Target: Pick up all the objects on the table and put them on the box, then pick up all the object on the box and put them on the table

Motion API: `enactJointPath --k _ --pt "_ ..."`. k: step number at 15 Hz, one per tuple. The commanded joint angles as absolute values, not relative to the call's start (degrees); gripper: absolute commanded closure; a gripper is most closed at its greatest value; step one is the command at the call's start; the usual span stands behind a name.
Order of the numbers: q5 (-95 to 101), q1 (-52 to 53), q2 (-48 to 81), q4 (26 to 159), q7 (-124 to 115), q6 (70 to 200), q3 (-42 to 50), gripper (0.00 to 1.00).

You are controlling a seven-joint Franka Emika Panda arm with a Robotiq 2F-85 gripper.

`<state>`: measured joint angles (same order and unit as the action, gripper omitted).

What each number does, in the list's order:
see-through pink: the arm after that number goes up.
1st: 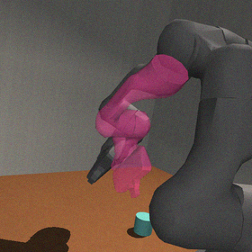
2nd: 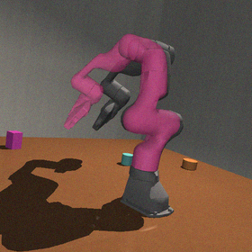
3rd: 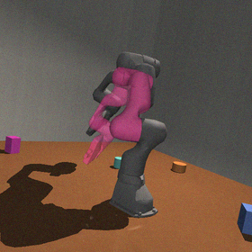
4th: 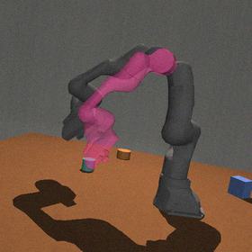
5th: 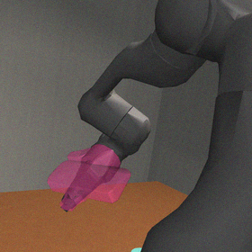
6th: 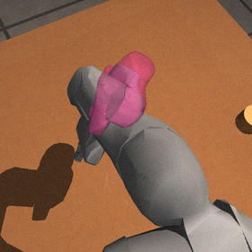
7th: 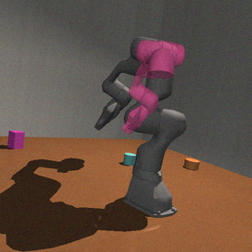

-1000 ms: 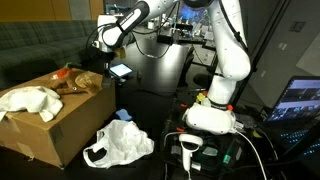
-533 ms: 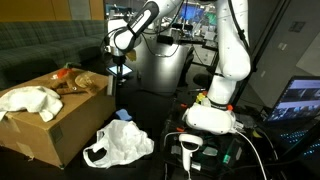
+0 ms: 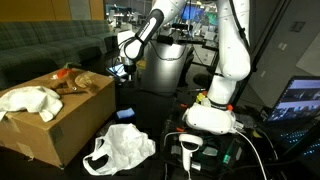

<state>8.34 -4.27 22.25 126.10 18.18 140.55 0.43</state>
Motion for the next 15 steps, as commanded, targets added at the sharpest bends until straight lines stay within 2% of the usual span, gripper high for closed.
enactJointPath --k 1,3,11,12,15 --pt "7.46 -4.30 19.12 130.64 15.82 143.05 0.33 0.75" --pt "5.98 -3.85 19.16 131.54 13.62 144.30 -0.26 0.63" --pt "-4.26 -4.31 23.71 133.02 11.84 155.48 -5.66 0.04" --pt "-5.52 -4.57 24.68 132.96 11.75 156.99 -6.19 0.00" --pt "-9.05 -5.86 28.14 132.35 11.89 161.03 -7.61 0.00"
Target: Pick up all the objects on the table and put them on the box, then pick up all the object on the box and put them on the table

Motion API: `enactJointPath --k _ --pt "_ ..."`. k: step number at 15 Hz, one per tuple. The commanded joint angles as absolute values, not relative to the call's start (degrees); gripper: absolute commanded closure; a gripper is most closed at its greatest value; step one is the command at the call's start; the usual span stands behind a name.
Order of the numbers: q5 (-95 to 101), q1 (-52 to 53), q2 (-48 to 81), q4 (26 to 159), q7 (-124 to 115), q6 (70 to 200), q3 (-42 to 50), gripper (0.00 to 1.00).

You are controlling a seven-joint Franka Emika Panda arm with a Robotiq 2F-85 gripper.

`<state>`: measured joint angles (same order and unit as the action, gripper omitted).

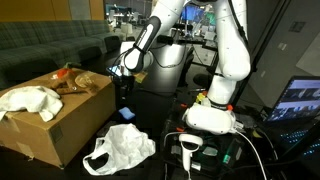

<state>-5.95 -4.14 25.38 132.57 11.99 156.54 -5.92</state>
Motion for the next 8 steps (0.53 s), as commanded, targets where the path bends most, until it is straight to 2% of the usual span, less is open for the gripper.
enactJointPath --k 1,8 --pt "-9.96 -6.63 29.37 131.99 12.40 162.05 -8.22 0.00" --pt "-8.75 -9.84 36.76 128.33 12.67 165.05 -8.86 0.00"
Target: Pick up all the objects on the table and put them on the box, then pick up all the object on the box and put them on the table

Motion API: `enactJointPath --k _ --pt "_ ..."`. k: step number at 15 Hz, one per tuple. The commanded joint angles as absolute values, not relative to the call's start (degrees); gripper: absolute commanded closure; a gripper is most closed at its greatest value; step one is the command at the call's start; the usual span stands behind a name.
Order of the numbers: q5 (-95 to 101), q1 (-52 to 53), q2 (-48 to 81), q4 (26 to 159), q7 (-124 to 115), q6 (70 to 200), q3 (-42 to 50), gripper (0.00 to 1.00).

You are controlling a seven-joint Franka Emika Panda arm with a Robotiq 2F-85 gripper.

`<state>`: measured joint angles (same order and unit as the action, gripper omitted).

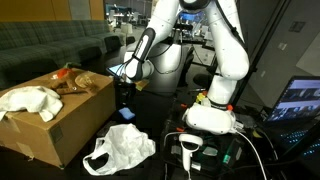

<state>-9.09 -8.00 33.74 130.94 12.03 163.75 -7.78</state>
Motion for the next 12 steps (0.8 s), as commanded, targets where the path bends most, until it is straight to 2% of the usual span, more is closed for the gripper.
enactJointPath --k 1,12 --pt "-8.54 -10.11 37.99 127.27 12.81 165.08 -8.88 0.00" --pt "-8.41 -13.91 49.94 117.37 14.40 164.71 -12.11 0.00"
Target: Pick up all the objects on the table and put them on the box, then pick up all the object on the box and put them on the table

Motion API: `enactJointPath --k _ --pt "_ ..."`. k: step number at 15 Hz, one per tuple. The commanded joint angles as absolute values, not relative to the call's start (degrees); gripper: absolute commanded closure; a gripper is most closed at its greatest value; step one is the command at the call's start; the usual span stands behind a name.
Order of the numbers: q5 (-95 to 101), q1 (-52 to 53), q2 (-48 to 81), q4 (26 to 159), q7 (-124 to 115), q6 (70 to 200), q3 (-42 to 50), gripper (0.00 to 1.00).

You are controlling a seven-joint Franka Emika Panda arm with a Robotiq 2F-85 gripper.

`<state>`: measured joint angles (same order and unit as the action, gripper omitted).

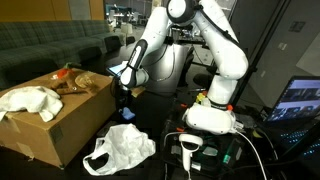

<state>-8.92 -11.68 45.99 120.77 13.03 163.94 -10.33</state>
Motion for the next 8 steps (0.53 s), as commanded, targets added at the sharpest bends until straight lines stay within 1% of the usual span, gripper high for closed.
enactJointPath --k 1,8 --pt "-8.37 -14.30 50.98 116.75 14.56 164.71 -12.36 0.00" --pt "-7.55 -14.33 56.01 113.26 13.94 164.43 -11.69 0.00"
